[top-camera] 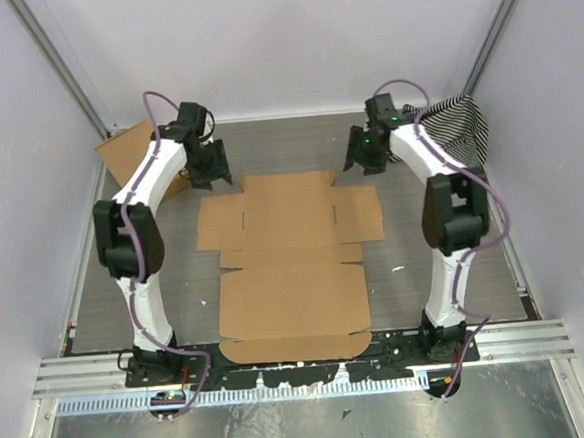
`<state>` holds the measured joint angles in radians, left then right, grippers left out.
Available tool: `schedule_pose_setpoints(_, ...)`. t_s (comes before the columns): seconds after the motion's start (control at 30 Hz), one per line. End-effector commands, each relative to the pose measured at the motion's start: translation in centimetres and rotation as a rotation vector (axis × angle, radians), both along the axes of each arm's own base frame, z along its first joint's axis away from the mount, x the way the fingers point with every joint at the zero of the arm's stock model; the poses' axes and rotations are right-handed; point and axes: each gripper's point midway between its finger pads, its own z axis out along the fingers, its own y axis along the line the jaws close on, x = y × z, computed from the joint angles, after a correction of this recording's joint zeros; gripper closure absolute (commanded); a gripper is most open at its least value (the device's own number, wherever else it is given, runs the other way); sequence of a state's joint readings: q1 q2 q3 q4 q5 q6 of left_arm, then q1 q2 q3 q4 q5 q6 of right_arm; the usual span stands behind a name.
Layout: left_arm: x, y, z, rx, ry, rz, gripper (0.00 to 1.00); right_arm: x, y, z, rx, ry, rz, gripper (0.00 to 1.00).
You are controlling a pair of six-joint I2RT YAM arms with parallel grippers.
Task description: Fold the paper box
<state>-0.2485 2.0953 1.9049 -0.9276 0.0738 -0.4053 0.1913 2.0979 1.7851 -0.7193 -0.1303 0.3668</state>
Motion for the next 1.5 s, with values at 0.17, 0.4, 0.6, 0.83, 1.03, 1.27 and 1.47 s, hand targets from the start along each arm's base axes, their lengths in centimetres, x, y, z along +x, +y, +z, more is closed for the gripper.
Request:
schedule_pose_setpoints(0.17,-11.3,0.3,-0.6,-0.109,0.052,-0.035,0.32,-12.8,0.9,3.0,0.190,0.004,0.035,0.17)
schedule_pose_setpoints(0.4,-17.0,1.5,-3.6,-0.112,0.117,-0.025,0.31,-18.4,0.7,0.2,0.205,0.086,0.015,0.14)
schedule_pose_setpoints(0.6,-18.4,1.2,-5.4,-0.150,0.134,-0.011,0.30,-20.2,1.3,-2.1,0.228,0.152,0.031,0.15)
schedule_pose_setpoints(0.83,-18.9,0.3,-7.1,-0.203,0.194,0.002,0.30,-21.1,1.8,-3.5,0.212,0.189,0.050,0.16)
schedule_pose_setpoints(1.03,-19.0,0.3,-8.6,-0.193,0.244,0.026,0.32,-21.8,1.6,-5.1,0.184,0.231,0.032,0.16)
schedule_pose_setpoints(1.27,-19.0,0.1,-8.6,-0.196,0.255,0.022,0.43,-22.1,1.8,-5.7,0.171,0.245,0.040,0.16)
schedule_pose_setpoints(1.47,-19.1,0.1,-7.3,-0.208,0.230,0.021,0.55,-22.0,1.9,-5.6,0.170,0.250,0.040,0.17)
